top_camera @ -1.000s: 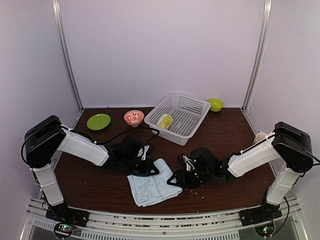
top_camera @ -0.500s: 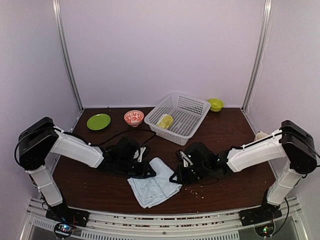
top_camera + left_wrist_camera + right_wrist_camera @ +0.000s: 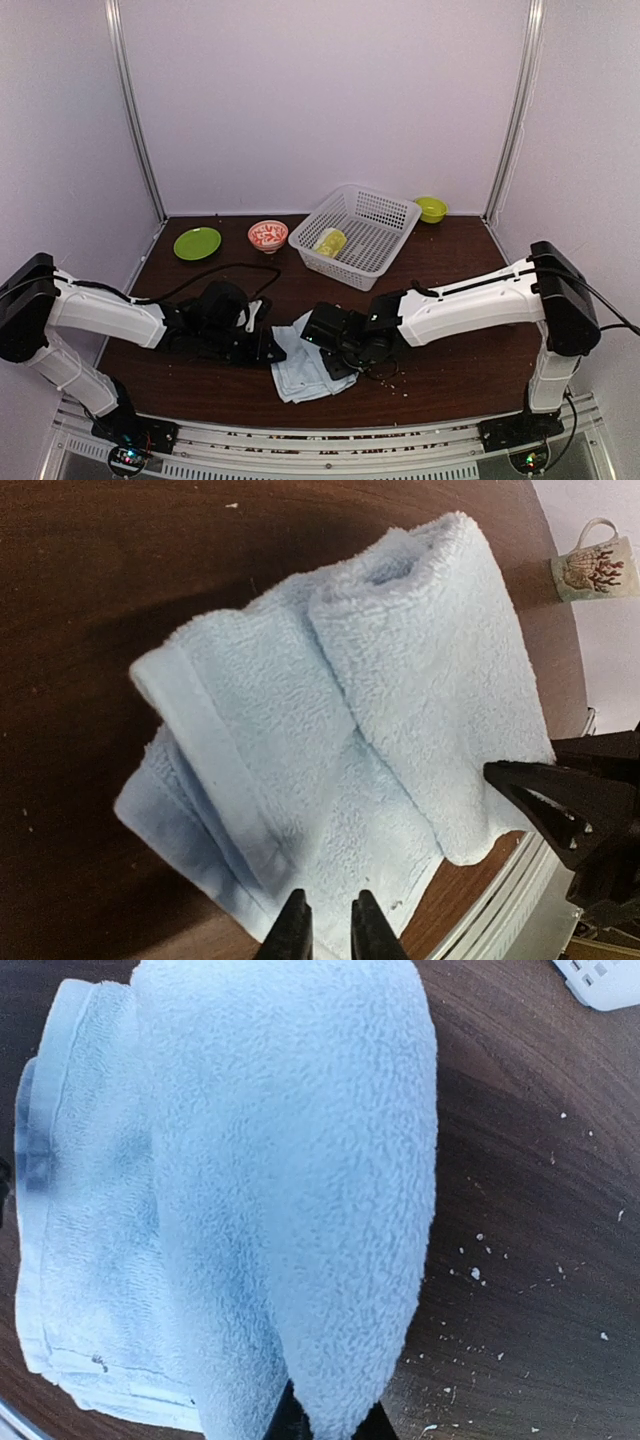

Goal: Roll the towels
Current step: Roll the towel at the center of the board.

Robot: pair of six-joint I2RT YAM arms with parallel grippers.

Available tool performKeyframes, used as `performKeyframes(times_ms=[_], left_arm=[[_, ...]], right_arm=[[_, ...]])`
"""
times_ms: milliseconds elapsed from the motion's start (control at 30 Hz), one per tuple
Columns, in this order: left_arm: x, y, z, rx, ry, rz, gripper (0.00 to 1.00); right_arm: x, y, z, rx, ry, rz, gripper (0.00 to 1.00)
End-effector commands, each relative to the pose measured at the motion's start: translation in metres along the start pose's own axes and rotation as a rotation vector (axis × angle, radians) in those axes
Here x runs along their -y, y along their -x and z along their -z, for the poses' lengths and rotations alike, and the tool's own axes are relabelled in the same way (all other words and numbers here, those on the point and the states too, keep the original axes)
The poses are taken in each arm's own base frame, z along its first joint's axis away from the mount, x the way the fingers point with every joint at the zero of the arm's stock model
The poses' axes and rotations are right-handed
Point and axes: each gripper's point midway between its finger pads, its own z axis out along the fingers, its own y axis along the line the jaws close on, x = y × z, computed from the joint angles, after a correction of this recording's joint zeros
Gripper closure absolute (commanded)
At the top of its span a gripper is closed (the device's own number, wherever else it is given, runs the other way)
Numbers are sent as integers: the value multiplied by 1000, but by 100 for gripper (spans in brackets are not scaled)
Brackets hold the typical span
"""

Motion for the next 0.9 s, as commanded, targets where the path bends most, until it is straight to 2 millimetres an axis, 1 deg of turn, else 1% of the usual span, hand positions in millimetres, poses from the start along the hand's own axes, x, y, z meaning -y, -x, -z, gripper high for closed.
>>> performKeyframes(times_ms=[0, 100, 233, 367, 500, 733, 800, 867], left_arm=[[-4, 4, 9, 45, 28, -2, 87], [0, 8, 10, 64, 14, -2, 87], [12, 20, 9, 84, -10, -14, 88], [22, 31, -2, 78, -17, -32, 90], [29, 35, -17, 54, -41, -30, 94], [17, 29, -48, -10, -11, 6, 100], [14, 27, -52, -15, -9, 20, 100], [17, 28, -55, -13, -29, 37, 100]], right_arm=[[19, 8, 4, 42, -219, 93, 100], [18, 14, 5, 70, -289, 119, 100], [14, 15, 5, 79, -309, 136, 100], [14, 17, 10, 94, -293, 128, 100], [11, 18, 13, 99, -264, 118, 100], [0, 18, 13, 94, -198, 109, 100], [-6, 19, 16, 101, -159, 103, 100], [-13, 22, 20, 110, -117, 107, 100]])
